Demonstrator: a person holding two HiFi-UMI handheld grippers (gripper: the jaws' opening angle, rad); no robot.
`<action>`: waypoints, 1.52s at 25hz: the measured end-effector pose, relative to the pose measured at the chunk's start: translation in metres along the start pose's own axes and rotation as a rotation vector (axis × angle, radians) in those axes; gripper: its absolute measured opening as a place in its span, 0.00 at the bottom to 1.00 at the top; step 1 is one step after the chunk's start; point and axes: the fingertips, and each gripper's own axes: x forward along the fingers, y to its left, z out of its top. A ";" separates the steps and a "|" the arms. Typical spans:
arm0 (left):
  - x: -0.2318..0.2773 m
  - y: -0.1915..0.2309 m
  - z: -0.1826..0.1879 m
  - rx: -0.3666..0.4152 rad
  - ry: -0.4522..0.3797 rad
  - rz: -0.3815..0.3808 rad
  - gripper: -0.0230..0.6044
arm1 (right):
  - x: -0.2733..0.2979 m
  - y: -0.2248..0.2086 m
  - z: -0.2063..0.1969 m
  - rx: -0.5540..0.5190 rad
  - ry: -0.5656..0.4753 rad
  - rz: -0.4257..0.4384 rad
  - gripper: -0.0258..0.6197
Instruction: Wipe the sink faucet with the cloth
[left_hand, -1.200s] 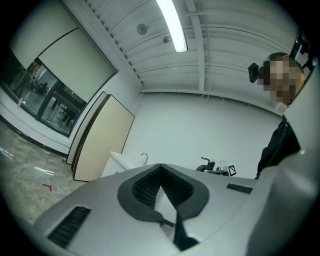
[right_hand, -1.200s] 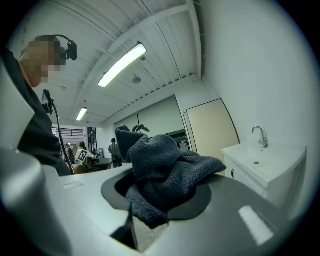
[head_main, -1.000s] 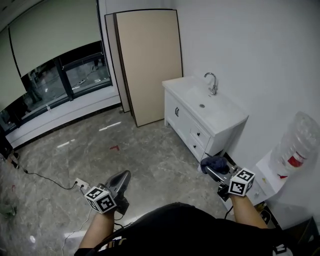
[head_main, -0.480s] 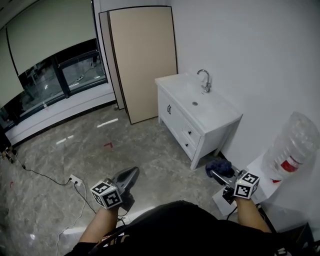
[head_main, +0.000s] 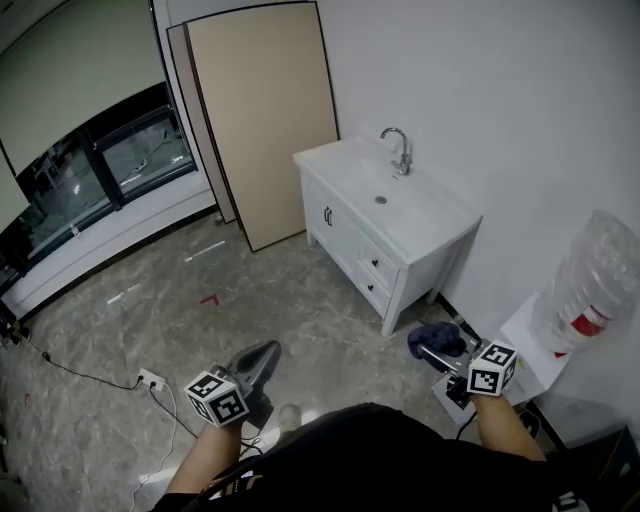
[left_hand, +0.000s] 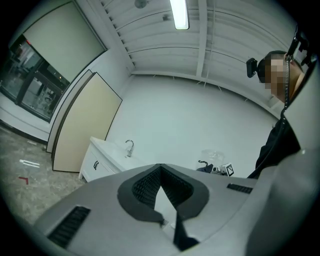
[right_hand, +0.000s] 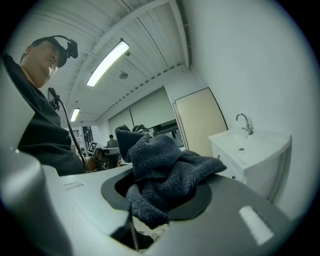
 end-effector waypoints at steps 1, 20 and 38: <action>0.004 0.013 0.003 -0.006 -0.001 -0.014 0.02 | 0.009 -0.003 0.002 -0.007 0.005 -0.014 0.24; 0.048 0.323 0.152 -0.039 0.038 -0.104 0.02 | 0.320 -0.067 0.105 0.000 0.005 -0.126 0.24; 0.374 0.372 0.199 -0.041 0.048 -0.047 0.02 | 0.349 -0.410 0.233 0.002 -0.027 -0.057 0.24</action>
